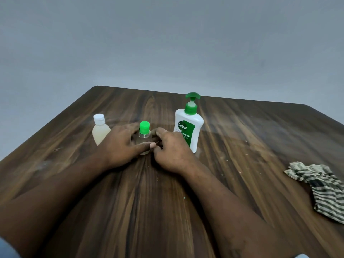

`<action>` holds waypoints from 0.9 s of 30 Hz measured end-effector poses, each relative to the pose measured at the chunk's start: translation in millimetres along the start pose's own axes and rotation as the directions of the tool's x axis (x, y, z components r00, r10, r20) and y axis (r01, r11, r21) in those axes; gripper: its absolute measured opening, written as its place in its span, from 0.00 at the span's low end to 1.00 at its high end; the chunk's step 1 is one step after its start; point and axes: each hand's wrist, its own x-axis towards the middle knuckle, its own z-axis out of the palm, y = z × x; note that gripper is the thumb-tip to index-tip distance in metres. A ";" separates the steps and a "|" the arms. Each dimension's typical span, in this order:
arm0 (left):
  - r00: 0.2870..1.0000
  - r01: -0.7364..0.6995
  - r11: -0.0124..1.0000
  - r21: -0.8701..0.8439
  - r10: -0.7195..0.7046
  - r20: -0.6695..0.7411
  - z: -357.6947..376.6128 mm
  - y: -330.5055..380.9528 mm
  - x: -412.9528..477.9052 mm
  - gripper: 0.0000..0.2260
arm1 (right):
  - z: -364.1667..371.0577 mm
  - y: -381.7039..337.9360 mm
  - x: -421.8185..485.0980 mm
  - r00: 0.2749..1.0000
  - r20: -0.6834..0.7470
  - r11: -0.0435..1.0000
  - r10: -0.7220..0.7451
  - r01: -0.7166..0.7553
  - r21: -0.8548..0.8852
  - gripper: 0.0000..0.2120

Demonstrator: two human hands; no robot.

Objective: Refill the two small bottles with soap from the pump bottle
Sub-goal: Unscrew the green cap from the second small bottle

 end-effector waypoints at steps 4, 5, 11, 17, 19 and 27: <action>0.999 -0.034 0.999 -0.032 0.033 -0.034 3.6 -1.6 -4.3 0.15 | 0.7 -8.7 -1.0 0.985 -0.174 0.980 -0.007 0.041 0.195 0.16; 0.999 -0.047 0.998 -0.046 0.046 -0.025 3.9 -0.8 -5.1 0.15 | 0.6 -11.3 -0.9 0.976 -0.219 0.970 -0.002 0.055 0.237 0.17; 0.998 0.016 0.996 -0.086 -0.010 0.069 8.1 6.2 -7.4 0.11 | -4.2 -27.5 -4.9 0.926 -0.377 0.935 -0.023 0.154 0.321 0.09; 0.997 -0.006 0.994 -0.112 0.015 0.081 12.6 7.2 -8.2 0.11 | 8.5 -29.9 -0.3 0.904 -0.420 0.956 0.076 0.054 0.287 0.18; 0.996 0.002 0.991 -0.134 0.010 0.094 12.4 8.3 -7.4 0.09 | 7.8 -27.7 -0.2 0.906 -0.418 0.962 0.069 0.051 0.269 0.19; 0.988 -0.057 0.988 -0.145 0.077 0.135 14.7 0.3 -4.3 0.11 | 6.6 -27.1 1.6 0.916 -0.400 0.959 0.028 0.088 0.268 0.14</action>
